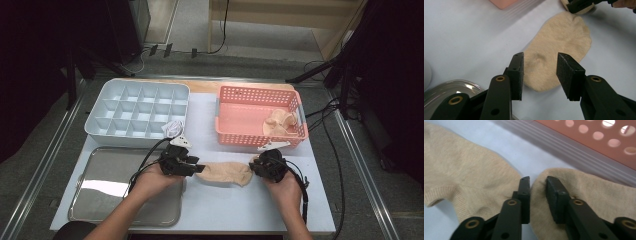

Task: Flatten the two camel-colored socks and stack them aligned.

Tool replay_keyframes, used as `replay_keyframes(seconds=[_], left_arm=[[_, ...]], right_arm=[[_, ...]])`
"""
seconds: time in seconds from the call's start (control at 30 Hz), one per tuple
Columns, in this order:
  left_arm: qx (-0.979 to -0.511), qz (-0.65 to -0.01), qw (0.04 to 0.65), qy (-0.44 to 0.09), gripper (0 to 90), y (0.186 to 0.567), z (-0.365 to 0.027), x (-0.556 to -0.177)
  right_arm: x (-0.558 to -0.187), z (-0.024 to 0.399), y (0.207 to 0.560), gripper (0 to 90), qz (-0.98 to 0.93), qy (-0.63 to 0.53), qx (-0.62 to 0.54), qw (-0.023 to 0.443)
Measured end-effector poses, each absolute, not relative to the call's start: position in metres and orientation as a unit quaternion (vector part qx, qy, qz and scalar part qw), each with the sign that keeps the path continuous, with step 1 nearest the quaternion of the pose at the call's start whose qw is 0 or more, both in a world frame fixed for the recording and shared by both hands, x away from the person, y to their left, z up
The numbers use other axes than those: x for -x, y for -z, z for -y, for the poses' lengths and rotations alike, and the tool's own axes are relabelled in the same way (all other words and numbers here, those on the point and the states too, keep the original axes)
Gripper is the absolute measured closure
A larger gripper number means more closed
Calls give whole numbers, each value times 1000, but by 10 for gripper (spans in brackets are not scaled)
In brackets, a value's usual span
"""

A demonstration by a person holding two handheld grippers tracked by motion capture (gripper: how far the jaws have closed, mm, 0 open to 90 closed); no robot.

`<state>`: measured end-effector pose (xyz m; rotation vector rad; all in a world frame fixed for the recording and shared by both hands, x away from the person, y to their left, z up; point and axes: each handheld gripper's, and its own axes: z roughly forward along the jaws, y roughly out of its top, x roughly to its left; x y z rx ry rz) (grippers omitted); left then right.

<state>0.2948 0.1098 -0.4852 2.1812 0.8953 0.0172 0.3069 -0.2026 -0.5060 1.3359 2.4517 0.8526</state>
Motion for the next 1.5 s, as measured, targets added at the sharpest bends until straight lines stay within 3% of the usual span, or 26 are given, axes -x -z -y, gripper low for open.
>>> replay_keyframes(seconds=[0.1,0.37,0.67,0.97,1.5], left_arm=[[-855,-350,381,-7,590,486,-109,-295],[-855,-352,382,-7,590,486,-110,-295],[-855,-350,382,-8,589,485,-109,-295],[-857,-350,379,-7,587,487,-108,-295],[-856,-350,381,-9,586,487,-108,-295]], right_arm=[[-309,206,506,877,-829,-292,-466,102],[-309,222,490,892,-810,-317,-486,86],[-300,253,471,890,-795,-324,-503,98],[-304,271,480,883,-792,-288,-527,110],[-299,264,471,791,-788,-314,-514,127]])
